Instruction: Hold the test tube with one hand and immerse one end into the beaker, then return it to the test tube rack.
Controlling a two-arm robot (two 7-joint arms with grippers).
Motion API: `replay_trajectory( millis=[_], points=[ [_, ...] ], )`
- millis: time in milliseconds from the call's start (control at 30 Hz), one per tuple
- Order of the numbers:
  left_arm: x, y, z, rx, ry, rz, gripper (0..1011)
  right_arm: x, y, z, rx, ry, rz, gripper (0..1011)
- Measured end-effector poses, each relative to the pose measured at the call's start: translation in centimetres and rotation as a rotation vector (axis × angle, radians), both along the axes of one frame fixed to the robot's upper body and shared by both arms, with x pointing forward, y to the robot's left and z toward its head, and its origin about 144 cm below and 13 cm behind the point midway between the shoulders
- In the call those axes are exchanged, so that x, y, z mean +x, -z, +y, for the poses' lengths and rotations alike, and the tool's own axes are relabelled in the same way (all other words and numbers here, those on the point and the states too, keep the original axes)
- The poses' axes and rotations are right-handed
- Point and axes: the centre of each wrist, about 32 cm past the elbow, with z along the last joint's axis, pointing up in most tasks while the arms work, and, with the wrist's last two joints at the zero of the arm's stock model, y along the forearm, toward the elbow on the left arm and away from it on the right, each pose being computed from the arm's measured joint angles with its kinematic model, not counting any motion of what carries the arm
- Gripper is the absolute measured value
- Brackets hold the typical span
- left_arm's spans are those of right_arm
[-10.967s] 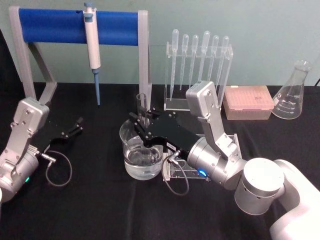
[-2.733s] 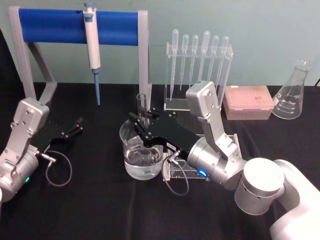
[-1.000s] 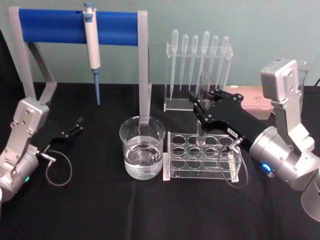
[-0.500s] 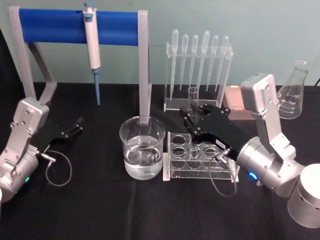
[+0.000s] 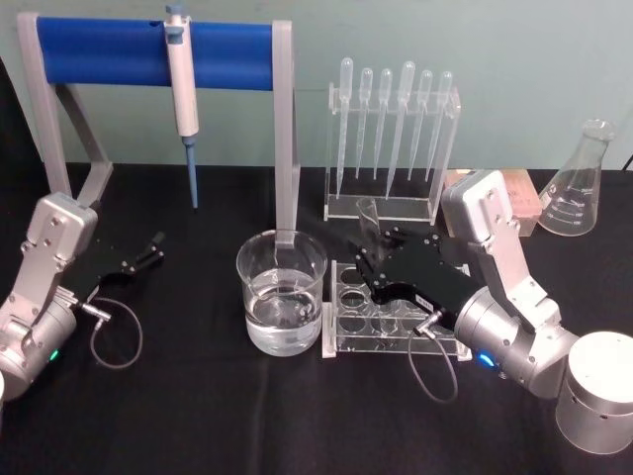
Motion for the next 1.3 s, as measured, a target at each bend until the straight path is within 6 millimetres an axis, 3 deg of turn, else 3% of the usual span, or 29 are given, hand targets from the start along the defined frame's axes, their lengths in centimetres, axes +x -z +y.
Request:
replay_trajectory(
  millis=[100, 400, 700, 867, 967, 1100, 1300],
  points=[
    [0.0, 0.0, 0.0, 0.000, 0.000, 0.000, 1000, 0.1, 0.0, 0.1, -0.021, 0.000, 0.002, 231],
    [0.0, 0.0, 0.0, 0.000, 0.000, 0.000, 1000, -0.5, -0.1, 0.0, -0.048, 0.016, 0.003, 499],
    [0.0, 0.0, 0.0, 0.000, 0.000, 0.000, 1000, -5.0, -0.4, -2.5, -0.042, 0.097, 0.018, 795],
    [0.0, 0.0, 0.0, 0.000, 0.000, 0.000, 1000, -6.0, -0.7, -4.4, -0.044, 0.166, 0.010, 934],
    [0.0, 0.0, 0.0, 0.000, 0.000, 0.000, 1000, -5.8, 0.0, -5.9, -0.045, 0.255, 0.004, 1002],
    [0.0, 0.0, 0.0, 0.000, 0.000, 0.000, 1000, -4.8, 1.7, -7.7, -0.021, 0.400, -0.029, 1002],
    [0.0, 0.0, 0.0, 0.000, 0.000, 0.000, 1000, -2.8, 3.9, -8.8, 0.017, 0.524, -0.063, 1002]
  ],
)
